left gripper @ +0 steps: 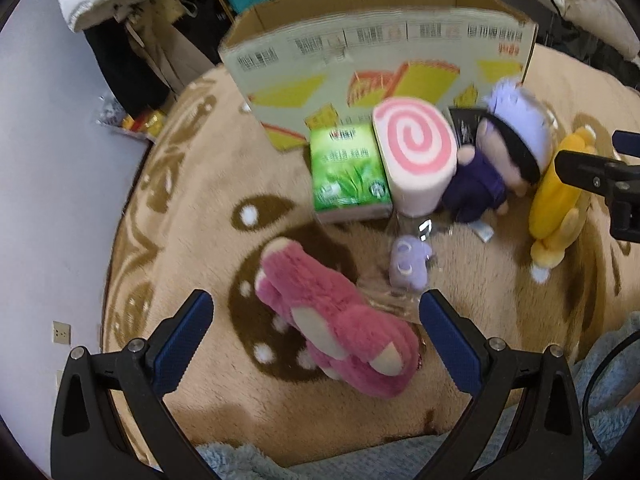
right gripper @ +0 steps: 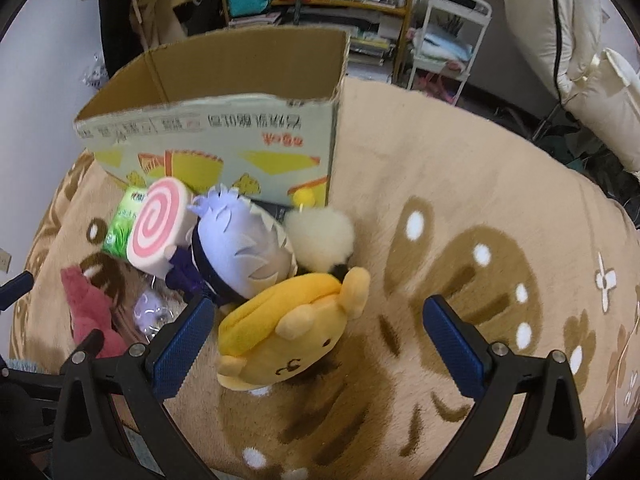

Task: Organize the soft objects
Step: 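Lower the left tool onto the pink plush bear while the right tool grasps the yellow plush dog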

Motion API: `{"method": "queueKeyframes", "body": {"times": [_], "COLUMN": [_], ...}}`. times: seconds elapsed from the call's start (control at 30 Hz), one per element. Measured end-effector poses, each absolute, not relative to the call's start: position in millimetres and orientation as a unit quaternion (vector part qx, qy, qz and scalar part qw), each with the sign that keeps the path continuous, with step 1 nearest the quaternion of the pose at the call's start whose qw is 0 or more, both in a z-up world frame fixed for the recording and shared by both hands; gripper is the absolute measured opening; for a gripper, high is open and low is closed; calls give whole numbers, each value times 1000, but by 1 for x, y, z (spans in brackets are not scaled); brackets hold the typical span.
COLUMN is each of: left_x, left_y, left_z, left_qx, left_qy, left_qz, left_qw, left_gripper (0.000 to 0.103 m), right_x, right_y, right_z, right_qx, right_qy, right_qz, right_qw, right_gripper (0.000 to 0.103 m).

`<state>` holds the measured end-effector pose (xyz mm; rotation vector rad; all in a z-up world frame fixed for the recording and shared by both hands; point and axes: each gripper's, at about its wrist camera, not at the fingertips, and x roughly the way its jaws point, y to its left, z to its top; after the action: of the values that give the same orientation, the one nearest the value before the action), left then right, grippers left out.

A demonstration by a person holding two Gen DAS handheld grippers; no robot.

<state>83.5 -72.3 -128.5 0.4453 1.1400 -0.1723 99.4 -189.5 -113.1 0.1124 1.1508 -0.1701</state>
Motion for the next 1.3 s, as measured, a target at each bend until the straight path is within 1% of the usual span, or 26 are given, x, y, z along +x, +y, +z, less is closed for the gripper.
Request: {"method": "queueKeyframes", "body": {"times": [0.2,0.5,0.63,0.73,0.8,0.83,0.87,0.9,0.93,0.97,1.0,1.07,1.13,1.3], "left_x": [87,94,100,99,99,104,104,104,102,102,101,100,102,100], "left_y": [-74,-67,-62,-62,-61,-55,-54,-53,-53,-53,-53,-53,-50,-41], "left_z": [-144,-164,-168,-168,-170,-174,-174,-174,-173,-172,-172,-171,-169,-163], "left_qx": [213,201,195,193,189,185,176,165,156,150,151,147,135,125], "left_qy": [560,597,600,603,609,611,615,619,621,622,620,620,621,613], "left_qz": [-82,-77,-76,-76,-76,-79,-86,-97,-106,-114,-113,-112,-110,-86], "left_qw": [797,773,772,770,767,766,763,762,761,760,762,762,764,776], "left_gripper": [101,101,101,101,99,93,86,82,73,67,67,64,63,62], "right_x": [104,107,111,112,113,112,112,112,112,112,112,110,107,99], "right_y": [-184,-190,-186,-182,-183,-183,-184,-184,-183,-183,-182,-179,-178,-184], "right_z": [-127,-133,-135,-140,-142,-143,-144,-145,-145,-145,-145,-144,-140,-130], "right_qx": [45,54,45,57,60,63,68,73,79,81,78,74,76,91], "right_qy": [566,577,580,589,592,593,593,593,593,594,594,595,593,583], "right_qz": [-67,-75,-71,-62,-60,-56,-51,-45,-38,-33,-33,-33,-36,-51], "right_qw": [820,812,811,804,802,801,801,801,800,800,800,800,801,806], "right_gripper": [103,103,103,103,103,102,97,95,88,84,83,74,69,65]}}
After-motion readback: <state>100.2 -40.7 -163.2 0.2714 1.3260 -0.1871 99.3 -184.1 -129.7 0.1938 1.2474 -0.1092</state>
